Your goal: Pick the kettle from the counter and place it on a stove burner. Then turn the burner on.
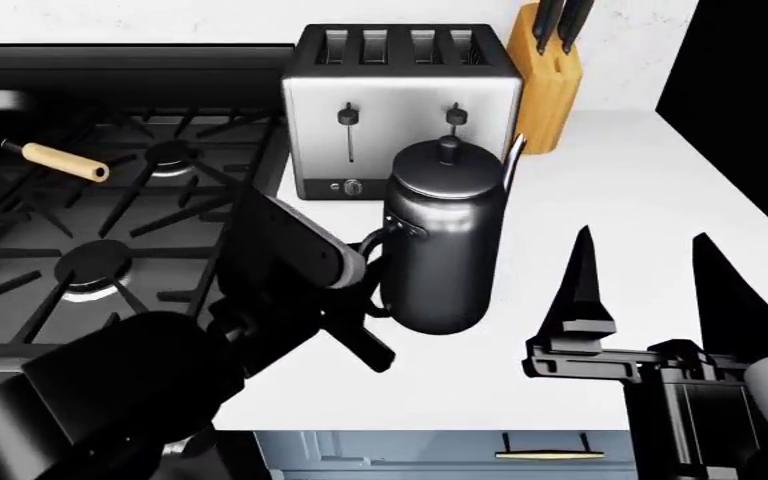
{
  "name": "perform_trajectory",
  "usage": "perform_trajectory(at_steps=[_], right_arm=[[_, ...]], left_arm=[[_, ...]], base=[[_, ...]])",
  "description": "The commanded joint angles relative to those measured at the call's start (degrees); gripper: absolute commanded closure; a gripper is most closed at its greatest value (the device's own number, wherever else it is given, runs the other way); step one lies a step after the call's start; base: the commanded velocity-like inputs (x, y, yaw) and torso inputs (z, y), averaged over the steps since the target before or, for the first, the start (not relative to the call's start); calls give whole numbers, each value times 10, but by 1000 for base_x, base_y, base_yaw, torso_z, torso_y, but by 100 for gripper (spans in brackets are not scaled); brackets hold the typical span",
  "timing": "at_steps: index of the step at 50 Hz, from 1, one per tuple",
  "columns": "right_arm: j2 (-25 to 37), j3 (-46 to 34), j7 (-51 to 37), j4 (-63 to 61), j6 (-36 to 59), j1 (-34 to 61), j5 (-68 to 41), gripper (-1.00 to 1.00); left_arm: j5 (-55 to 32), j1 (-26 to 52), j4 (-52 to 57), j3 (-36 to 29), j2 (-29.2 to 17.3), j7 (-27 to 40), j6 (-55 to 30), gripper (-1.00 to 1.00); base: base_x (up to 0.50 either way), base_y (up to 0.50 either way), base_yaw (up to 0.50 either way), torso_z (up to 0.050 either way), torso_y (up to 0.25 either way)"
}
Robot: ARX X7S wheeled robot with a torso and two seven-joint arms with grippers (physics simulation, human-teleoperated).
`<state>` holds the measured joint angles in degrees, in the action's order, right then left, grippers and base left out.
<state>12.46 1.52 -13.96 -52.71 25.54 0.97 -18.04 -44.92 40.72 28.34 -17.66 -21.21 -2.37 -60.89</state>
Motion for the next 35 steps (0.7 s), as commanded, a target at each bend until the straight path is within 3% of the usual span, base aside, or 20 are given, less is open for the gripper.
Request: perform_trajectory(at_steps=[1, 17, 35], right_arm=[[9, -5, -12, 1, -5, -1, -5, -100], [21, -10, -31, -3, -10, -2, -9, -100], [35, -21, -45, -3, -20, -4, -13, -100]], left_arm=[[6, -6, 13, -11, -5, -10, 22, 100], [40, -21, 14, -10, 1, 8, 72, 100], [14, -43, 57, 57, 29, 56, 112, 100]], base=[[0, 0, 0, 0, 0], [0, 0, 0, 0, 0], [0, 0, 0, 0, 0]])
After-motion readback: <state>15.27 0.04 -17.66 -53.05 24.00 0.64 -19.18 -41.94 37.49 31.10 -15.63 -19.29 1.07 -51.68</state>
